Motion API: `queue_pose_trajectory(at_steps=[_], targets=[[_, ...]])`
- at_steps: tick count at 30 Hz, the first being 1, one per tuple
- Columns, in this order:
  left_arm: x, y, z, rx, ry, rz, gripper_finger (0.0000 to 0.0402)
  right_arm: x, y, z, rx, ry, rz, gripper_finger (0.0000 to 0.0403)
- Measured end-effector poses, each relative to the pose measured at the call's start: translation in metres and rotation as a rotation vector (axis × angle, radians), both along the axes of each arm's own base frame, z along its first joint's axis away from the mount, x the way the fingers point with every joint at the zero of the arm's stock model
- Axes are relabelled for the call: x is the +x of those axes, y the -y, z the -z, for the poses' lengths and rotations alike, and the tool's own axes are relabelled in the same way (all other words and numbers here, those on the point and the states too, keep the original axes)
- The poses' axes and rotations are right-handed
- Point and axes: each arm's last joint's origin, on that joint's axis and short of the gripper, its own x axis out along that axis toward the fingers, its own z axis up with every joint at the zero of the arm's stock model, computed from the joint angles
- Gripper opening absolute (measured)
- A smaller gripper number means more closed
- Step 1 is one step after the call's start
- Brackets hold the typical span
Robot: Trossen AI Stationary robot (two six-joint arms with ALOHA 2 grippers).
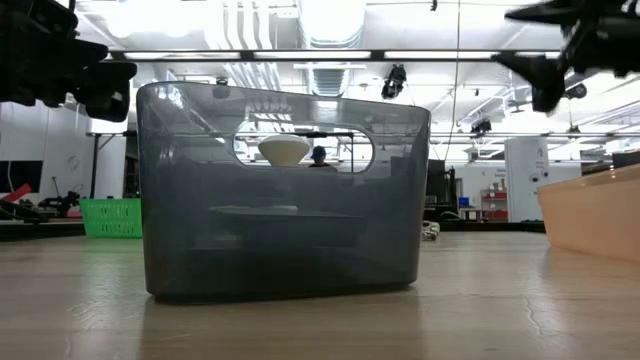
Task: Pick & Place School Supplies
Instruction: Put the green puncher into the orange bin
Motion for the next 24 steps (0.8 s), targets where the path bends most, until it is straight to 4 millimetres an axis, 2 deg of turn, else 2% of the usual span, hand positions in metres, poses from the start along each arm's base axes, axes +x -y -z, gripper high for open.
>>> queue_pose_trajectory(at_steps=[4,6,12,17,20,24], targets=[[0.000,0.000,0.000,0.000,0.000,0.000,0.0181,0.003,0.000,-0.035,-0.182,-0.032,0.055,0.0263],[0.000,0.000,0.000,0.000,0.000,0.000,0.0181,0.006,0.000,-0.052,-0.197,-0.098,0.097,0.0265],[0.000,0.000,0.000,0.000,0.000,0.000,0.0181,0.012,0.004,-0.094,-0.009,-0.407,0.241,0.0267],[0.000,0.000,0.000,0.000,0.000,0.000,0.0181,0.024,0.010,-0.124,0.126,-0.457,0.390,0.0263],[0.000,0.000,0.000,0.000,0.000,0.000,0.0181,0.038,0.016,-0.135,0.202,-0.445,0.439,0.0263],[0.000,0.000,0.000,0.000,0.000,0.000,0.0181,0.062,0.030,-0.136,0.240,-0.514,0.437,0.0266]])
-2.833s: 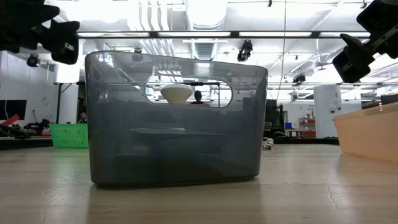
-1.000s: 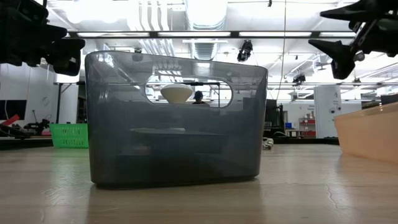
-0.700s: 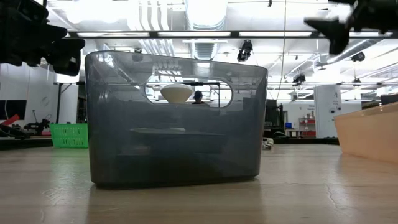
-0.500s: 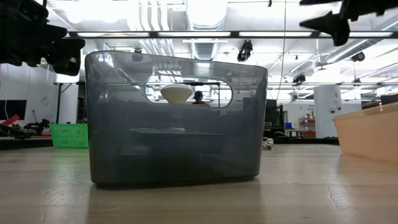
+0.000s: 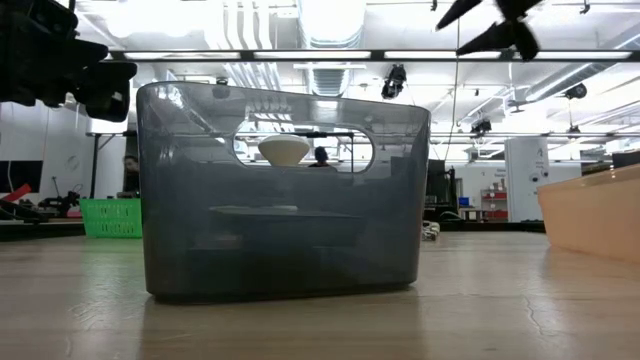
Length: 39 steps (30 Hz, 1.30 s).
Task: Pick & Place School Supplies
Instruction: Put the green puncher into the orange bin
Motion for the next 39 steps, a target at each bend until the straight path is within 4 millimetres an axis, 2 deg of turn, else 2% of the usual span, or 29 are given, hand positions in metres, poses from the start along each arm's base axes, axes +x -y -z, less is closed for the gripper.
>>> queue_pose_trajectory(at_steps=[8,15,18,23,27,31,34,39], targets=[[0.000,0.000,0.000,0.000,0.001,0.000,0.0181,0.040,0.035,-0.009,0.069,-0.040,0.125,0.0264],[0.000,0.000,0.000,-0.001,0.003,0.000,0.0181,0.075,0.045,-0.014,-0.002,-0.177,0.074,0.0260],[0.000,0.000,0.000,-0.001,0.003,0.000,0.0181,0.086,0.048,-0.014,0.057,-0.173,0.105,0.0260],[0.000,0.000,0.000,-0.001,0.004,0.000,0.0181,0.092,0.061,-0.008,0.188,-0.198,0.209,0.0256],[0.000,0.000,0.000,-0.001,0.005,0.000,0.0181,0.095,0.077,-0.008,0.254,-0.240,0.177,0.0259],[0.000,0.000,0.000,-0.001,0.006,0.000,0.0181,0.092,0.100,-0.004,0.391,-0.296,0.186,0.0263],[0.000,0.000,0.000,-0.001,0.006,0.001,0.0181,0.089,0.120,0.006,0.491,-0.348,0.187,0.0266],[0.000,0.000,0.000,-0.001,0.006,0.001,0.0181,0.092,0.153,0.033,0.546,-0.440,0.239,0.0267]])
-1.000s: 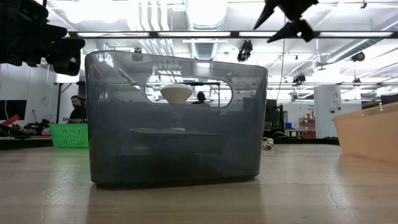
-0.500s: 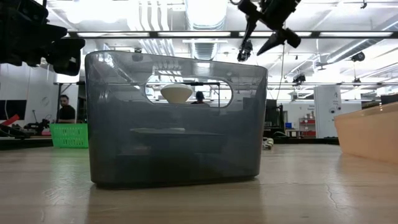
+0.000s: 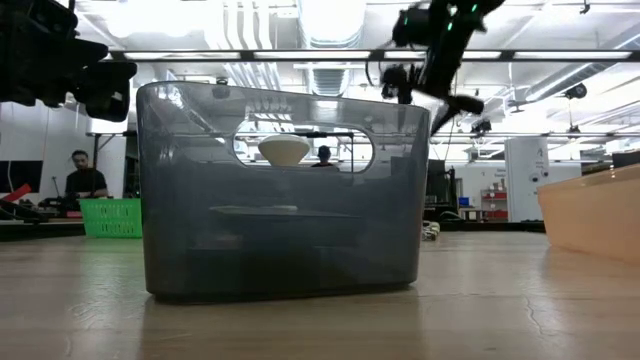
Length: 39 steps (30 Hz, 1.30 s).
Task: Pick & Place School Supplies
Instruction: Put the green puncher into the orange bin
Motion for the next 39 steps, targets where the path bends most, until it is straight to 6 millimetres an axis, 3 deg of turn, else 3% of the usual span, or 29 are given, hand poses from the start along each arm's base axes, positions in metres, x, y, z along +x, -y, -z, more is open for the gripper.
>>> queue_pose_trajectory(at_steps=[8,13,22,39], targets=[[0.000,0.000,0.000,0.000,0.000,0.000,0.0181,0.012,0.040,0.048,0.194,-0.046,0.018,0.0258],[0.000,0.000,0.000,0.000,0.000,0.000,0.0181,0.017,0.060,0.067,0.251,-0.067,0.006,0.0250],[0.000,0.000,0.000,0.000,0.000,0.000,0.0181,0.026,0.075,0.086,0.278,-0.113,-0.039,0.0240],[0.000,0.000,0.000,0.000,0.000,0.000,0.0181,0.029,0.084,0.130,0.395,-0.214,-0.063,0.0226]])
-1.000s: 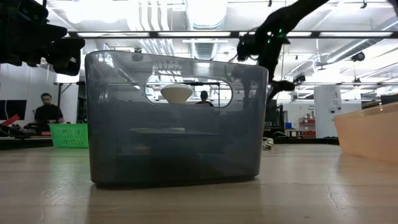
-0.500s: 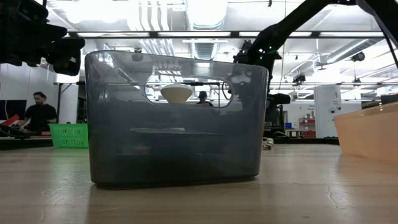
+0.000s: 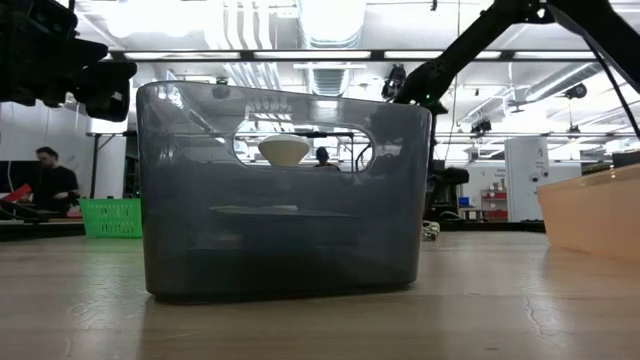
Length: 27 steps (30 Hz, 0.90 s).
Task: Pick & Place School Supplies
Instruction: Put the green puncher into the orange bin
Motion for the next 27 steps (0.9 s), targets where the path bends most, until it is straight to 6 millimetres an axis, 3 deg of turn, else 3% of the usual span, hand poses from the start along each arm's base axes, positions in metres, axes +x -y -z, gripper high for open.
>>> queue_pose_trajectory(at_steps=[27], targets=[[0.000,0.000,0.000,0.000,0.000,0.000,0.0181,0.007,0.006,0.036,0.044,-0.037,0.006,0.0226]])
